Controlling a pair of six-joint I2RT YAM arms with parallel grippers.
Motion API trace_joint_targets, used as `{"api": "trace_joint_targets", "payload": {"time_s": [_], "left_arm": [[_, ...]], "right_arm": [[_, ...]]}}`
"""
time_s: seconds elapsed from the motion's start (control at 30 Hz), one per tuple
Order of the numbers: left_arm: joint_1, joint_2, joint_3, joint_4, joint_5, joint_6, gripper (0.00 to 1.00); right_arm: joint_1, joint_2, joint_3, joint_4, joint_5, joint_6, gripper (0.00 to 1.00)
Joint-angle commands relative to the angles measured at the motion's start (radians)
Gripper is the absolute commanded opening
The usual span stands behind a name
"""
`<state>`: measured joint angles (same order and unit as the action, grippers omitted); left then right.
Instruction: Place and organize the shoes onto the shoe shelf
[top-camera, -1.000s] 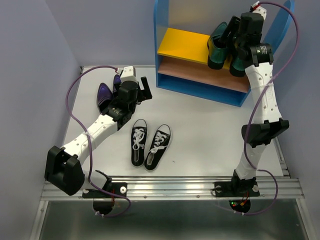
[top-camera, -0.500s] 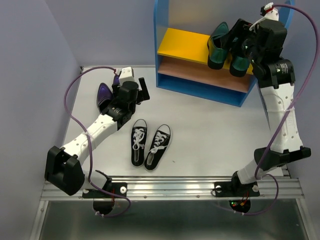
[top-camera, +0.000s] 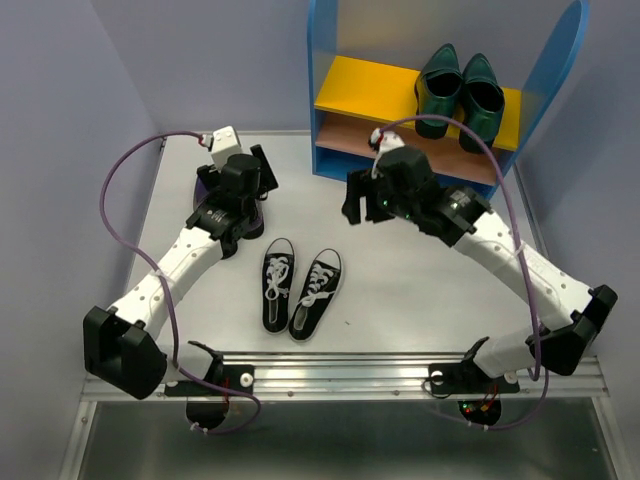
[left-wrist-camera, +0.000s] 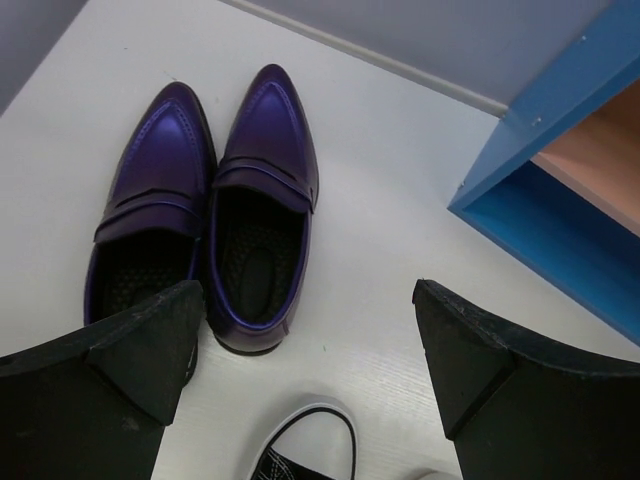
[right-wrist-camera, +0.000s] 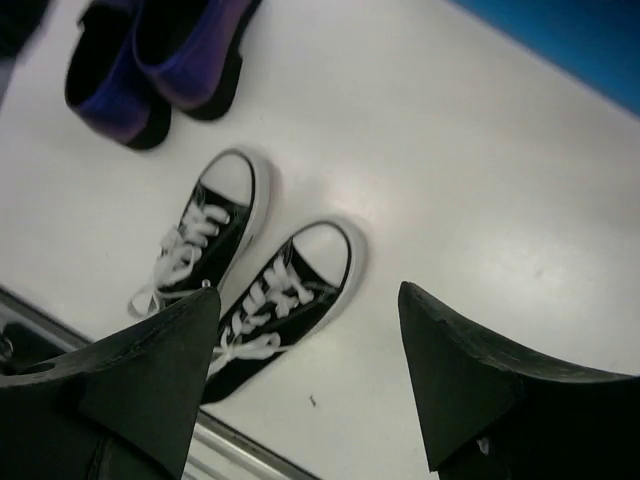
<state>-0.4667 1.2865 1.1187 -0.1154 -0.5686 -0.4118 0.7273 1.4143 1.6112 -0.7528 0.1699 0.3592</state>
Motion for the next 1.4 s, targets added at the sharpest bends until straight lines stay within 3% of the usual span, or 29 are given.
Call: {"api": "trace_joint_targets", "payload": {"time_s": [0.0,0.13,0.23,0.37,0.6,0.93,1.0,1.1,1.13,1.23,1.27,1.33,1.37], "left_arm": [[0.046,-0.059,0.052,-0.041,-0.067,-0.047,0.99],[0.069,-0.081,0.032,-0.035,-0.048,-0.045,0.99],[0.071,-0.082,0.018,-0.023,-0.021,-0.044,0.99],[0.072,-0.076,0.009,-0.021,-0.007,-0.044,0.99],[0.072,-0.078,-0.002,-0.013,0.013,-0.038,0.99],[0.071,-0.078,-0.010,0.003,0.042,-0.035,0.99],[0.071,-0.078,-0.010,0.005,0.047,-0.033,0.99],[0.071,-0.076,-0.008,0.008,0.055,-0.030,0.99],[0.071,-0.076,-0.008,0.008,0.056,-0.027,0.99],[0.072,-0.078,-0.011,0.010,0.053,-0.025,0.99],[0.073,-0.078,-0.011,0.011,0.055,-0.025,0.99],[0.073,-0.073,-0.014,0.017,0.062,-0.025,0.99],[0.071,-0.073,-0.013,0.019,0.065,-0.025,0.99]], "right_arm": [[0.122,-0.075,-0.180,0.056,0.077,0.124,0.78],[0.208,-0.083,-0.340,0.147,0.077,0.253,0.83],[0.277,-0.037,-0.398,0.207,0.094,0.346,0.91],[0.363,0.076,-0.399,0.222,0.140,0.454,0.93],[0.419,0.208,-0.379,0.234,0.214,0.609,0.88],[0.428,0.359,-0.310,0.227,0.282,0.666,0.79],[0.428,0.391,-0.297,0.227,0.302,0.663,0.74],[0.428,0.426,-0.278,0.227,0.307,0.664,0.59],[0.428,0.426,-0.283,0.225,0.312,0.667,0.46],[0.428,0.404,-0.301,0.225,0.333,0.673,0.25],[0.428,0.393,-0.310,0.225,0.353,0.673,0.11],[0.428,0.358,-0.330,0.221,0.378,0.659,0.01],[0.428,0.345,-0.338,0.214,0.393,0.652,0.01]]}}
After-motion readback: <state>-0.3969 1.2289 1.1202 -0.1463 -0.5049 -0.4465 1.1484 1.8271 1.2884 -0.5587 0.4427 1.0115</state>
